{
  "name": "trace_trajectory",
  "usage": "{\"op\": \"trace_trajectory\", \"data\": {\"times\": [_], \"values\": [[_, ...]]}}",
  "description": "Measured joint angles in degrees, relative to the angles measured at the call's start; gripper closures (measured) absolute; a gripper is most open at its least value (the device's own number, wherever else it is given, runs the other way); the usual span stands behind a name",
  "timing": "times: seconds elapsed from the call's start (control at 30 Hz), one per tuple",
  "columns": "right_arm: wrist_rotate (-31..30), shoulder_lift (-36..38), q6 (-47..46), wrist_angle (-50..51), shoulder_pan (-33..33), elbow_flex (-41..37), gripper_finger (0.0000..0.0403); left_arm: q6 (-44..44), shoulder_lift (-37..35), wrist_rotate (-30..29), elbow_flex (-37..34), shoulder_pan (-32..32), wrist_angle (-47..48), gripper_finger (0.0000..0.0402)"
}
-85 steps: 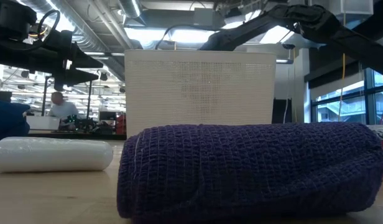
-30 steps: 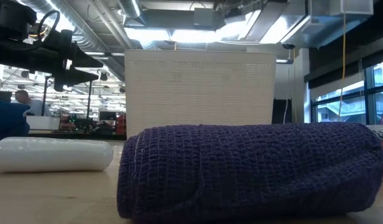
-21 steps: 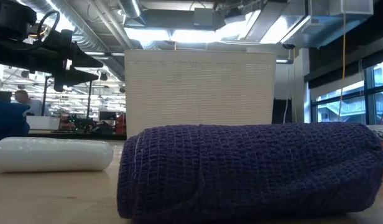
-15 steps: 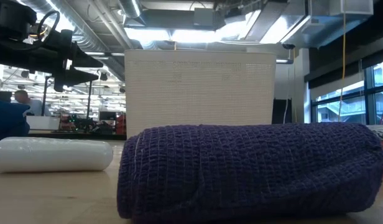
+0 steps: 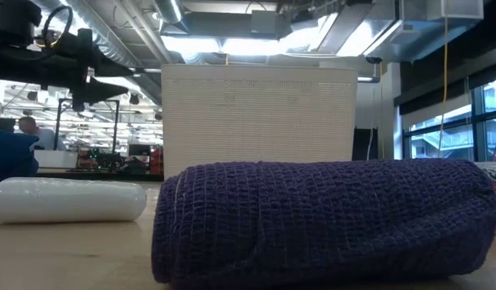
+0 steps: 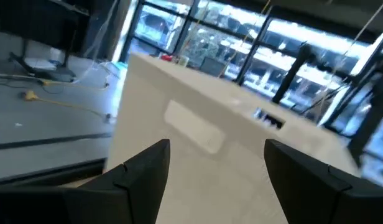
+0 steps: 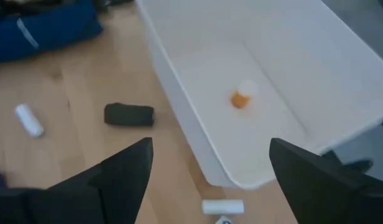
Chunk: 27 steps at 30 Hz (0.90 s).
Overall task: Pick & place medical supplies in basket/bin
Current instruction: Put the black bandage into the white bin
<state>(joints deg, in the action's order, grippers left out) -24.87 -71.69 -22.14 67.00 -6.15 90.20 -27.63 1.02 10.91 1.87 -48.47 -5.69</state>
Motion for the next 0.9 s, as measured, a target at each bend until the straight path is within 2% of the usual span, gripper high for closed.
{"op": "trace_trajectory", "data": {"times": [0.1,0.2,0.4,0.57,0.67,0.77,0.9], "values": [[-1.35,6.41,-1.94,-3.32,0.06,-7.48,0.0081,-2.04,0.0,3.98,0.0,0.68,-6.83,0.0148],[-3.85,13.79,-1.52,-9.66,0.0,-15.23,0.0081,-0.72,0.11,4.94,1.15,2.46,-13.67,0.0148],[-4.09,25.44,1.65,-25.21,0.04,-32.53,0.0081,4.24,5.79,4.68,11.58,6.94,-8.23,0.0148],[-3.55,34.29,1.23,-32.27,0.04,-44.89,0.0081,12.73,19.03,4.61,22.99,12.43,-3.23,0.0148],[-3.52,39.86,1.21,-34.66,0.04,-48.66,0.0081,17.09,29.27,4.49,30.44,16.83,0.7,0.0148],[-3.55,45.24,1.54,-35.0,0.04,-49.23,0.0081,21.81,39.43,2.92,39.33,21.35,11.52,0.0148],[-3.6,51.4,5.54,-34.68,0.04,-47.89,0.0081,25.18,52.38,-3.22,51.92,28.77,29.09,0.0148]]}}
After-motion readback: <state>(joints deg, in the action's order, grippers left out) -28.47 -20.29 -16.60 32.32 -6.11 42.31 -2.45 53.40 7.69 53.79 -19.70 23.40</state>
